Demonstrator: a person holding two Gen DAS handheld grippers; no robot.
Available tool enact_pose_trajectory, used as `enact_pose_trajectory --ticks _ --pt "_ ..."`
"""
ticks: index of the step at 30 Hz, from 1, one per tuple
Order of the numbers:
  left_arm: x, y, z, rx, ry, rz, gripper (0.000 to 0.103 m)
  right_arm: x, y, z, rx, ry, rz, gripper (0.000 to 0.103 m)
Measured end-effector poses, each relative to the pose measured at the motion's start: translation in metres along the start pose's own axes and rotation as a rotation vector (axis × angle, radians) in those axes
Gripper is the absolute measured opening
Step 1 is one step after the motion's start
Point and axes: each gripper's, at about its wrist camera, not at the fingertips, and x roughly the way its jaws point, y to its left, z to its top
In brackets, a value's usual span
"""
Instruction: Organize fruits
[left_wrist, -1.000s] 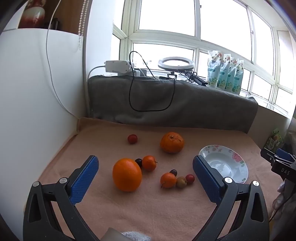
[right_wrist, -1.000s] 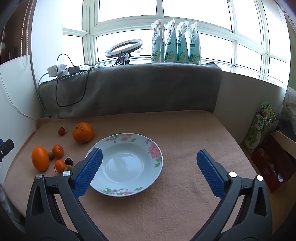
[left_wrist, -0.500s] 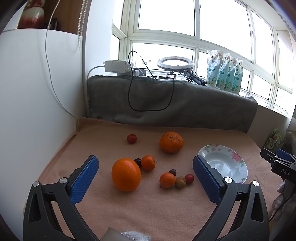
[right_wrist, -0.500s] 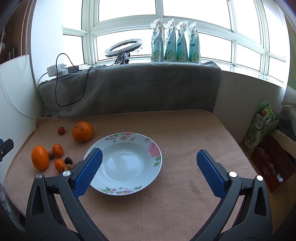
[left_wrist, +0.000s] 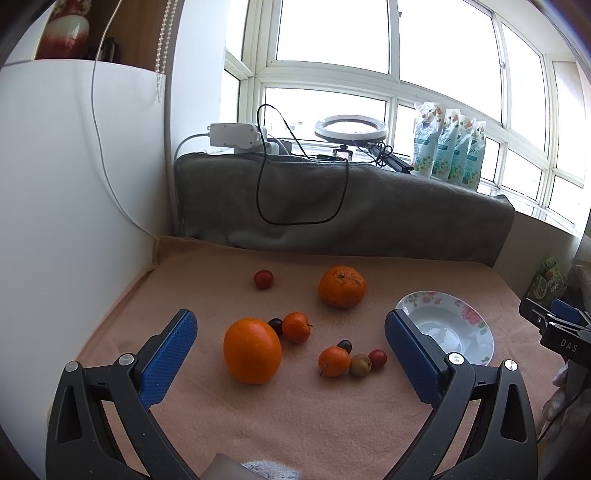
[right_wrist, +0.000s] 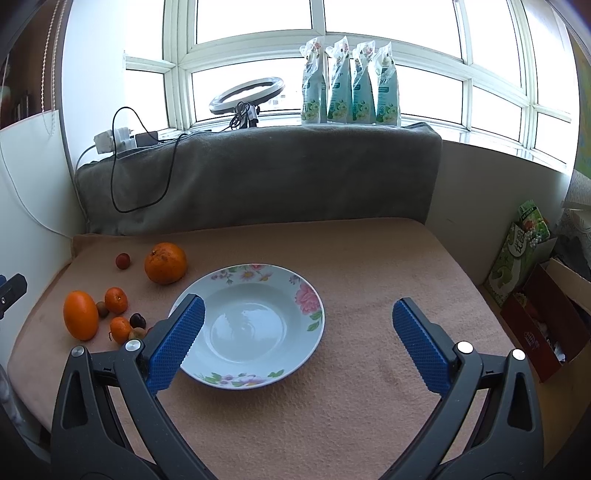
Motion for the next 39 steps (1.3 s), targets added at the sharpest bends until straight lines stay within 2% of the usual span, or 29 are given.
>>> enact_pose_trajectory --ticks 39 --pt "-0.0005 -0.0047 0.0025 0.005 0.002 -0.003 0.101 0.0006 0.0004 -0.0021 0.004 0.007 0.002 0.103"
